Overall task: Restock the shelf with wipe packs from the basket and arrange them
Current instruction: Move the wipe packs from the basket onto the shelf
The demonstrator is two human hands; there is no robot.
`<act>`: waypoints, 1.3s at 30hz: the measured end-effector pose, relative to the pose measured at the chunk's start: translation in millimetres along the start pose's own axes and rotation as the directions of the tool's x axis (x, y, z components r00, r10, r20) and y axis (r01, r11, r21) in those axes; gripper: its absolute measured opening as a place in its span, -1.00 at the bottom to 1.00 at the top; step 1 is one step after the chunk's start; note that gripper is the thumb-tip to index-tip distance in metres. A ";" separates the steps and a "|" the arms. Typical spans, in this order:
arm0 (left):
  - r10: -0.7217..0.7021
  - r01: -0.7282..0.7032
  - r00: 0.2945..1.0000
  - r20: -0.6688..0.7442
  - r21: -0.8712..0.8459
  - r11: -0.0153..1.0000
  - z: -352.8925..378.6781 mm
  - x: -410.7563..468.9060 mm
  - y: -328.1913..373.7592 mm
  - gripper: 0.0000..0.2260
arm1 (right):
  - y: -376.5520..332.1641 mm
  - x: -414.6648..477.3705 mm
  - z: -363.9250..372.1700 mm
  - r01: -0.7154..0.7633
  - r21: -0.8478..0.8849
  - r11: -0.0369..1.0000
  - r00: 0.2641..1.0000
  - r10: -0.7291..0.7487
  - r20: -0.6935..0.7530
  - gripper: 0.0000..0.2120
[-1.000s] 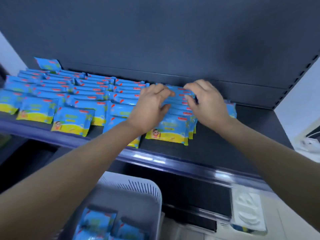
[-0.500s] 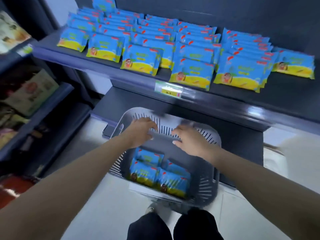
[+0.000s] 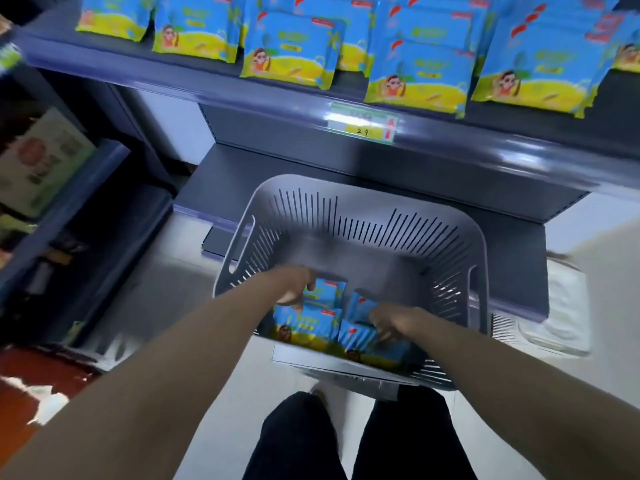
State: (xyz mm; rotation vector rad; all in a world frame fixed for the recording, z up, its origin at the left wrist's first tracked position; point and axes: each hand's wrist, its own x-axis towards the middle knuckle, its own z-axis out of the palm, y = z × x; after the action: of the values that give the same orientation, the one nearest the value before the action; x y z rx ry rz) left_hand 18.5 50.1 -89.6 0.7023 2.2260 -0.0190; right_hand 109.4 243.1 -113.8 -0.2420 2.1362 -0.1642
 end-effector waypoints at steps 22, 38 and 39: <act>0.186 -0.185 0.982 0.009 0.189 0.964 -66.4 -27.8 47.2 -0.83 | 24.0 -112.4 -124.6 -0.101 0.118 0.988 0.794 0.152 -0.589 -0.62; 0.476 -0.602 0.638 -0.605 -0.008 0.798 -281.3 -113.4 222.9 -0.84 | 207.5 -337.0 -239.2 -0.265 0.342 0.902 0.368 0.422 -0.829 -0.68; 0.480 -0.611 0.629 -0.612 -0.007 0.792 -286.2 -109.7 235.9 -0.83 | 224.5 -336.0 -240.4 -0.285 0.351 0.892 0.383 0.442 -0.811 -0.65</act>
State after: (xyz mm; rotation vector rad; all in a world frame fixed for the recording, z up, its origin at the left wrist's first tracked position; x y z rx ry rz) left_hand -2.6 263.2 232.5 1.3903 2.4073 0.8540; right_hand 62.2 546.3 242.5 0.5776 3.1436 -0.2212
